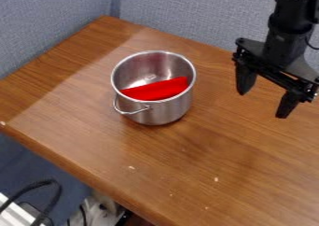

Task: Put the red object in the metal pot

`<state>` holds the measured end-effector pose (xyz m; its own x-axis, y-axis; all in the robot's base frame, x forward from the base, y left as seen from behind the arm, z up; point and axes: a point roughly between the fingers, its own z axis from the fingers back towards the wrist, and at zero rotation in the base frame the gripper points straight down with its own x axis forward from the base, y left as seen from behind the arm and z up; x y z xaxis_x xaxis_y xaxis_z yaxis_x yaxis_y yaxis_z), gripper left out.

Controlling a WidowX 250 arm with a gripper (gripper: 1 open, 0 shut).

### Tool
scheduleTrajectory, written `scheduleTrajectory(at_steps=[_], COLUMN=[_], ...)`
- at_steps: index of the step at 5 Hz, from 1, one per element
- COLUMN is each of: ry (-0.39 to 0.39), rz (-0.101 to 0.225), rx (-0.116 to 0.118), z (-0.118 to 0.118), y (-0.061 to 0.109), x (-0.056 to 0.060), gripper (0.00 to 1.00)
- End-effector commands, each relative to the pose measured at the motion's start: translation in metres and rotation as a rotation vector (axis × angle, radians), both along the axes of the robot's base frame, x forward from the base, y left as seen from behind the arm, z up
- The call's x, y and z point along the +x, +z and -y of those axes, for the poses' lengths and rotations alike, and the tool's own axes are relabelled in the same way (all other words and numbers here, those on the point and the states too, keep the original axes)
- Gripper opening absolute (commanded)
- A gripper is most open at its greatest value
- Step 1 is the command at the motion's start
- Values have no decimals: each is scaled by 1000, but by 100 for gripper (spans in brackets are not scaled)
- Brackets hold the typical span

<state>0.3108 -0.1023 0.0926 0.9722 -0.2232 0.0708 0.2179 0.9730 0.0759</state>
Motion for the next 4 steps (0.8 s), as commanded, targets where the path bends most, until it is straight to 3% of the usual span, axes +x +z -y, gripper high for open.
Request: scheduleTrajectory(at_steps=[1,2,4], ry=[-21,-77,-132], rz=[78,95,84], rx=[-8,-3,-14], z=[1,-1,-6], y=[29,38,38], x=[4,20,47], gripper=[100,100,100])
